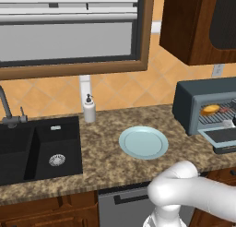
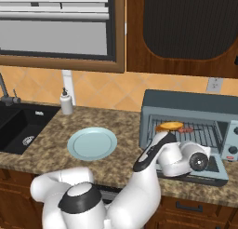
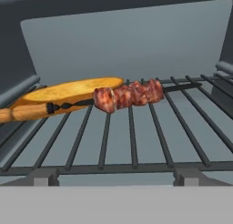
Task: Pick up the kebab skewer and baguette bread, and place them inside the toaster oven. Close the toaster oven door and start by setting the timer.
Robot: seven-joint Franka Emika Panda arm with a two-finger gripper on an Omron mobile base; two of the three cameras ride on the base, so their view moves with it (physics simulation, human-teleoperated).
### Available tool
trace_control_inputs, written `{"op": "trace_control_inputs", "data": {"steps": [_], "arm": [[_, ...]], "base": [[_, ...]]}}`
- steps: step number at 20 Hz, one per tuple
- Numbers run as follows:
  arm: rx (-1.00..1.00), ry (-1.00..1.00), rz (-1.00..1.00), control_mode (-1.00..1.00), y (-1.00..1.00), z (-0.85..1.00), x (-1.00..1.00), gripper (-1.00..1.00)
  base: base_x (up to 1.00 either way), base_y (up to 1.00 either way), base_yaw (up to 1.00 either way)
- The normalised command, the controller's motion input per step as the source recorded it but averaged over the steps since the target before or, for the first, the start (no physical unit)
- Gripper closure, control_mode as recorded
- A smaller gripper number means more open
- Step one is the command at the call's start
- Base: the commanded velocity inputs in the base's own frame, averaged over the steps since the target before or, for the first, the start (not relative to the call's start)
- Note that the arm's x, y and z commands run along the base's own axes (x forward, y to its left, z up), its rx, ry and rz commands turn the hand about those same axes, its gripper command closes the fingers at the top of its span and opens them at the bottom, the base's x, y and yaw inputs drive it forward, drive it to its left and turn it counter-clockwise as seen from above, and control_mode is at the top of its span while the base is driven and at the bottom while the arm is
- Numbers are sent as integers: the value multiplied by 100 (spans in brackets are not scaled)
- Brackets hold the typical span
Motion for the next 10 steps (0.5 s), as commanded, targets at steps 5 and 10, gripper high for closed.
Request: {"op": "trace_control_inputs", "data": {"steps": [5,10], "arm": [[0,0,0,-100,0,0,25,-100],[0,0,0,-100,0,0,25,-100]], "base": [[0,0,0],[0,0,0]]}}
